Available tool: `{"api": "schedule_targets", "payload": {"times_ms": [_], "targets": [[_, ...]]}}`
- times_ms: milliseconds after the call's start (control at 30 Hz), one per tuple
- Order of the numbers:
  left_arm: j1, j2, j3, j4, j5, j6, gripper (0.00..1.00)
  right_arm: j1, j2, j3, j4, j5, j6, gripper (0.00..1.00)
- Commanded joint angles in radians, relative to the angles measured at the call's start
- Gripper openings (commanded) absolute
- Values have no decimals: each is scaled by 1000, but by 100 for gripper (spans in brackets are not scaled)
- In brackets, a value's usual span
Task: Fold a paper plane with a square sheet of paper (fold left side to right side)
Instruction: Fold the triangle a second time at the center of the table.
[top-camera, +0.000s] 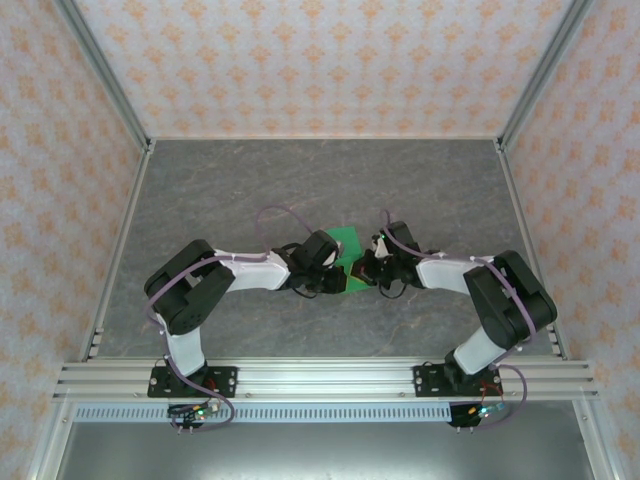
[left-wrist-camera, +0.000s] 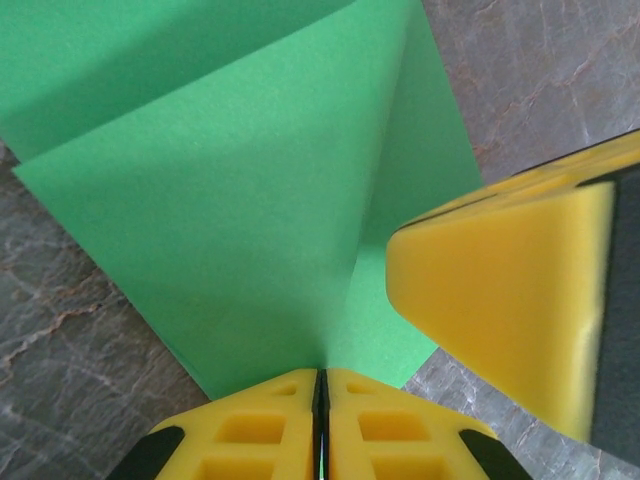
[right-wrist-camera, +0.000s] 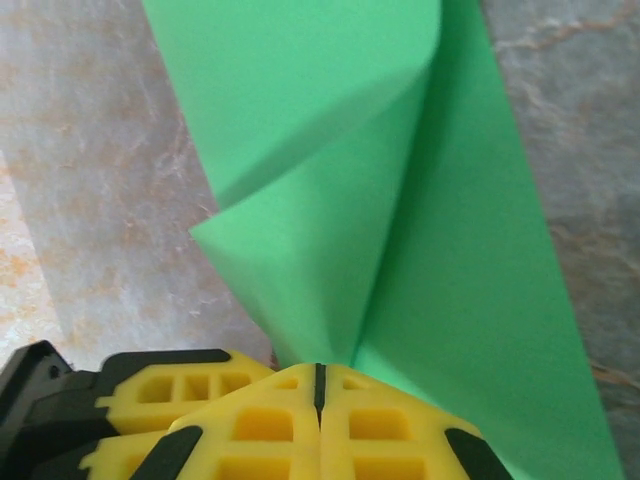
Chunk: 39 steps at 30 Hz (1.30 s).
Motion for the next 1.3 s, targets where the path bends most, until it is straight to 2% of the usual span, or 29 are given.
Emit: {"api": "schedule_targets", "payload": {"times_ms": [0,533,700,967,1267], "targets": [[-13,23,-14,-77,-26,10,12,6,11,13,61,-7,22,1],[-17,23,-7,-87,-33,12,10,36,87,49,75,11,18,1],[-16,24,-4,-91,-33,12,10,37,123,74,37,32,-26,1],[-17,26,-13,-100,-23,12,10,36,131,126,-111,146,-142,1],[-17,27,-33,-101,-22,9,10,-7,143,139,-120,170,-183,1]]}}
